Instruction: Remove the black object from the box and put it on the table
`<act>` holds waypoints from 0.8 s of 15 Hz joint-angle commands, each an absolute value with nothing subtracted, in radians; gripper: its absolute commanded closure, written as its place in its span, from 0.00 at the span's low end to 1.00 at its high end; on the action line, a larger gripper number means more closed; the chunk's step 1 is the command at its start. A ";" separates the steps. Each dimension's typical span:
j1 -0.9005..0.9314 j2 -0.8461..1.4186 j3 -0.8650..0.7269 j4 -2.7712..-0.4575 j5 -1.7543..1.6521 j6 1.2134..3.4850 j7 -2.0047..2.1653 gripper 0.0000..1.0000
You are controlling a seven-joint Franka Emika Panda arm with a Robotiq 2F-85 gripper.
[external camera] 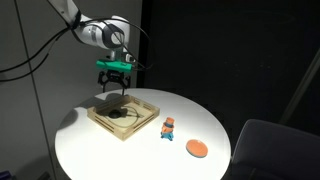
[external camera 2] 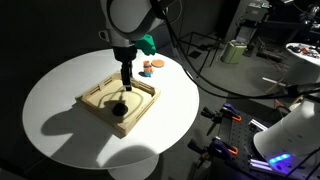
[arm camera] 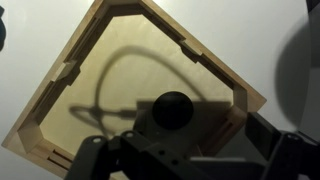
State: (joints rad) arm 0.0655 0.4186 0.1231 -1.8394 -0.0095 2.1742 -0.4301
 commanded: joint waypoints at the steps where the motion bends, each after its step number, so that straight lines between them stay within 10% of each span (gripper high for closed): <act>1: 0.058 0.419 0.133 -1.835 -0.014 2.172 -0.427 0.00; 12: 0.052 0.515 0.158 -1.737 -0.010 2.234 -0.513 0.00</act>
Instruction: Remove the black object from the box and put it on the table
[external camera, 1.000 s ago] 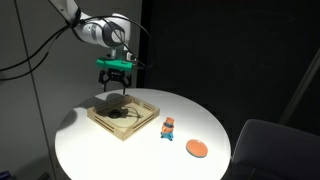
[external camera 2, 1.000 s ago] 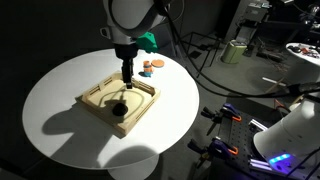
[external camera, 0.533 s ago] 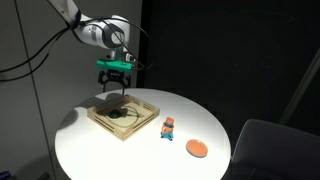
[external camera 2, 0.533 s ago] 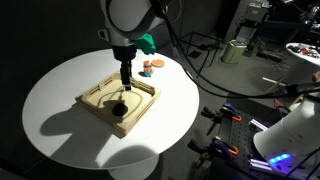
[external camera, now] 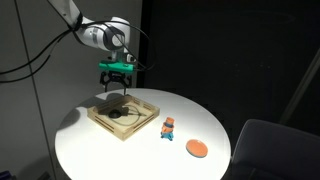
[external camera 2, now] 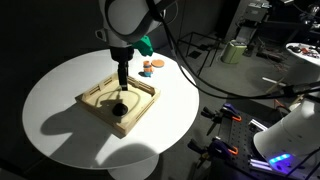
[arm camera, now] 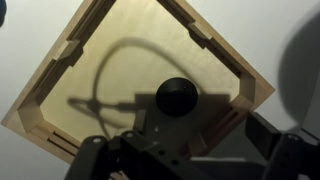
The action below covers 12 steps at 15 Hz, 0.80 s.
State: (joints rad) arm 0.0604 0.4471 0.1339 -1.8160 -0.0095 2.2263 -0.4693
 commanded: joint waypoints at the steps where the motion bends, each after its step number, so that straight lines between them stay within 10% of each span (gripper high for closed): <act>1: 0.056 0.540 0.162 -1.713 -0.018 2.233 -0.520 0.00; 12: 0.086 0.761 0.163 -1.553 -0.114 2.198 -0.536 0.00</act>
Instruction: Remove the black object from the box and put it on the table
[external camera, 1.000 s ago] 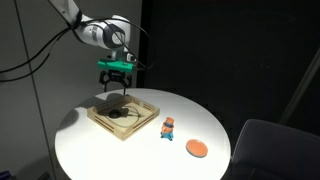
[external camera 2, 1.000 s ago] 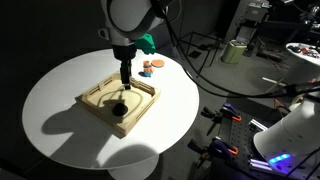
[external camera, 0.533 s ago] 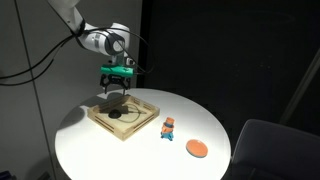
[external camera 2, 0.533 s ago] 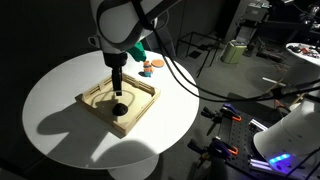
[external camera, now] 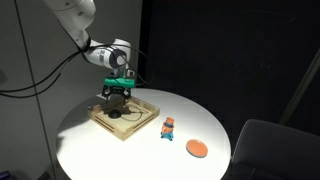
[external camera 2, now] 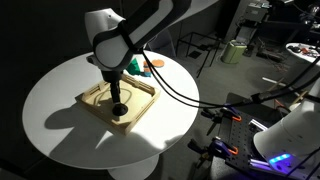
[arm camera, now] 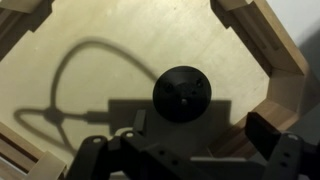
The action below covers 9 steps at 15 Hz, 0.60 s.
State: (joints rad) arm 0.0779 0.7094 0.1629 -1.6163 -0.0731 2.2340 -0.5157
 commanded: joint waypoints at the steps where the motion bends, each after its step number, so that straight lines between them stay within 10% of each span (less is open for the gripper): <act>1: 0.089 0.772 0.162 -1.550 -0.129 2.198 -0.537 0.00; 9: 0.113 0.816 0.157 -1.532 -0.214 2.197 -0.530 0.00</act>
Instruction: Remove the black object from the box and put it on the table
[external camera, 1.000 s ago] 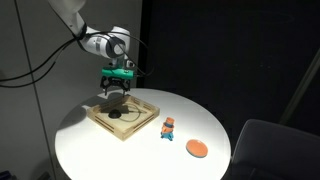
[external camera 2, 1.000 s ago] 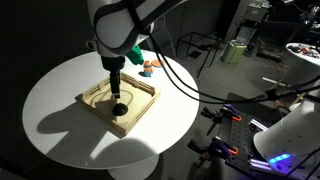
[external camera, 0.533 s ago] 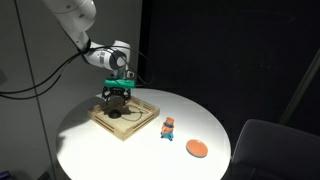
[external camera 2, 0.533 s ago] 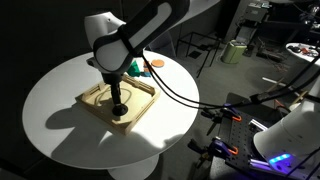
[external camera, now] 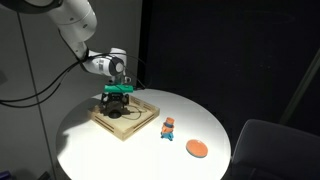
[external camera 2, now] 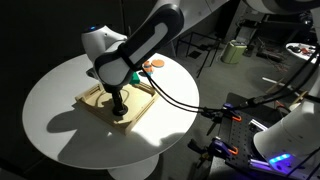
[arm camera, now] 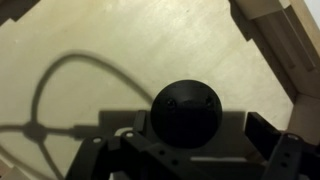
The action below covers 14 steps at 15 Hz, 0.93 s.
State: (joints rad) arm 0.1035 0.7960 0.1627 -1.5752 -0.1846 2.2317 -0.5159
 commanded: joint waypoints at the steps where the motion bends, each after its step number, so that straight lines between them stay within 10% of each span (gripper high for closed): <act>1: 0.114 0.817 0.158 -1.531 -0.219 2.199 -0.531 0.00; 14: 0.105 0.820 0.167 -1.571 -0.225 2.265 -0.541 0.00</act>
